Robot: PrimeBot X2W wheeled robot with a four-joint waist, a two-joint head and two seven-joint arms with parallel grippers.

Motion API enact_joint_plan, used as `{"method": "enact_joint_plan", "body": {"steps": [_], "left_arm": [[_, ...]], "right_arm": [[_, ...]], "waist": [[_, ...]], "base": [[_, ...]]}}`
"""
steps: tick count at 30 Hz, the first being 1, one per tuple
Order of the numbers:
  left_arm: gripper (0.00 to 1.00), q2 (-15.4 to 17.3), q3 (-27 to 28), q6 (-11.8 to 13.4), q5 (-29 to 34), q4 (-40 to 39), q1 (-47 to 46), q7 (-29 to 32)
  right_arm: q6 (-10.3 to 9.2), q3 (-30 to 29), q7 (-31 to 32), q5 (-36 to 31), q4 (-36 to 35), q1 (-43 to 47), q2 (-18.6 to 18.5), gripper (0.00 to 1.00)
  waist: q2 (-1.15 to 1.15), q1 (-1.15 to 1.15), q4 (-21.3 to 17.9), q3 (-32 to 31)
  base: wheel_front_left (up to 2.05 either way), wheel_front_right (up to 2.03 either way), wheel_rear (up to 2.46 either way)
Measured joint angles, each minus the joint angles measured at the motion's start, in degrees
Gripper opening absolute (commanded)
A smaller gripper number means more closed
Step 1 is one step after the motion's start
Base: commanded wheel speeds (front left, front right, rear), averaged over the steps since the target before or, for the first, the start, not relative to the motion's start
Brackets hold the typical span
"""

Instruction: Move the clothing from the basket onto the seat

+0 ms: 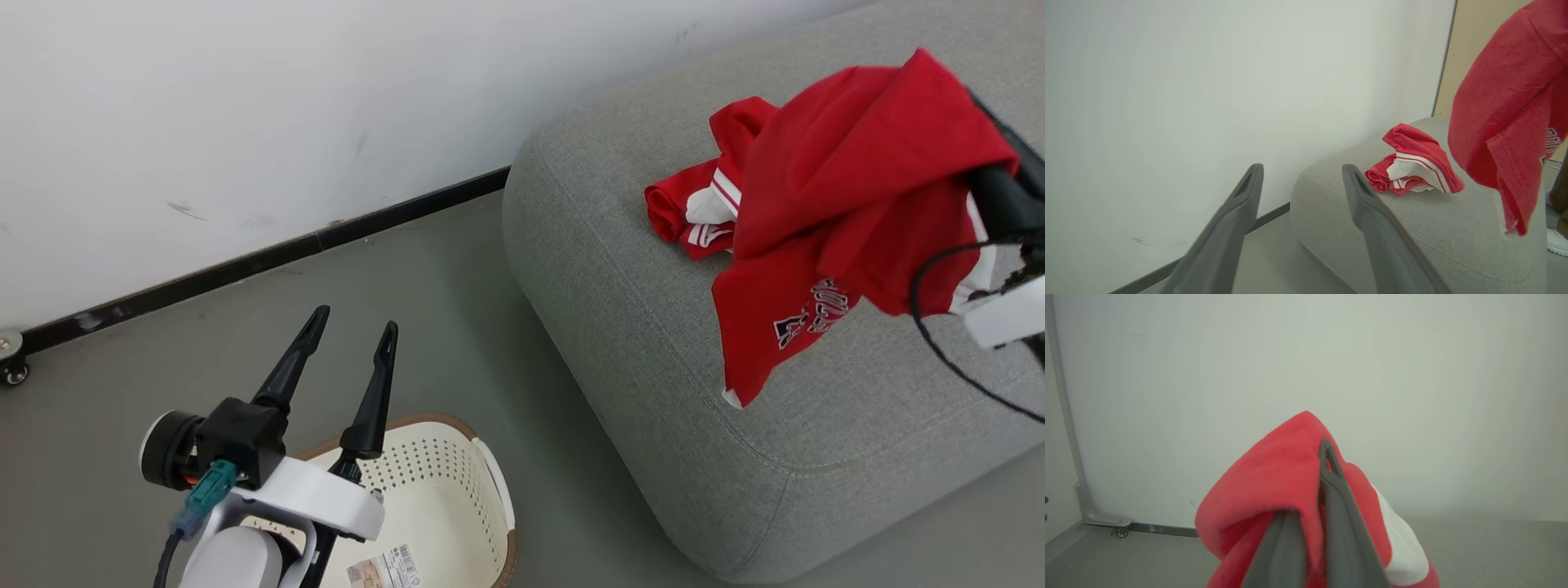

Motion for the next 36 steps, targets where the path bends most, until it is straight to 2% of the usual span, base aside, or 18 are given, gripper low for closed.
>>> {"method": "enact_joint_plan", "body": {"steps": [10,12,16,24,36], "left_arm": [[1.0,1.07,0.3,0.1,0.89,-2.61,-0.08,0.0],[1.0,1.64,0.79,1.09,0.93,-3.61,-0.09,0.0],[1.0,2.12,1.08,1.54,1.25,-4.87,-0.09,0.04],[1.0,3.79,1.27,2.0,2.8,-7.34,-0.1,1.31],[1.0,5.87,1.58,2.0,3.54,-11.68,-0.15,3.98]], "right_arm": [[0.0,-3.54,4.68,1.9,6.12,-12.29,-0.86,0.0],[0.0,-4.91,5.83,1.82,9.04,-16.18,-1.19,0.0],[0.0,-5.38,7.33,1.23,12.18,-20.34,-2.31,0.0],[0.0,-6.81,9.22,-1.8,18.66,-26.38,-4.9,0.0],[0.0,-8.94,8.27,-5.9,26.35,-32.71,-5.25,0.0]], "waist": [[0.0,0.0,0.46,3.1],[0.0,0.0,0.84,4.19],[0.0,0.0,1.57,5.64],[0.0,0.0,3.58,8.36],[0.0,0.0,7.13,12.56]], "base": [[0.0,0.0,0.0],[0.0,0.0,0.0],[0.0,0.0,0.0],[0.0,0.0,0.0],[0.0,0.0,0.0]]}}
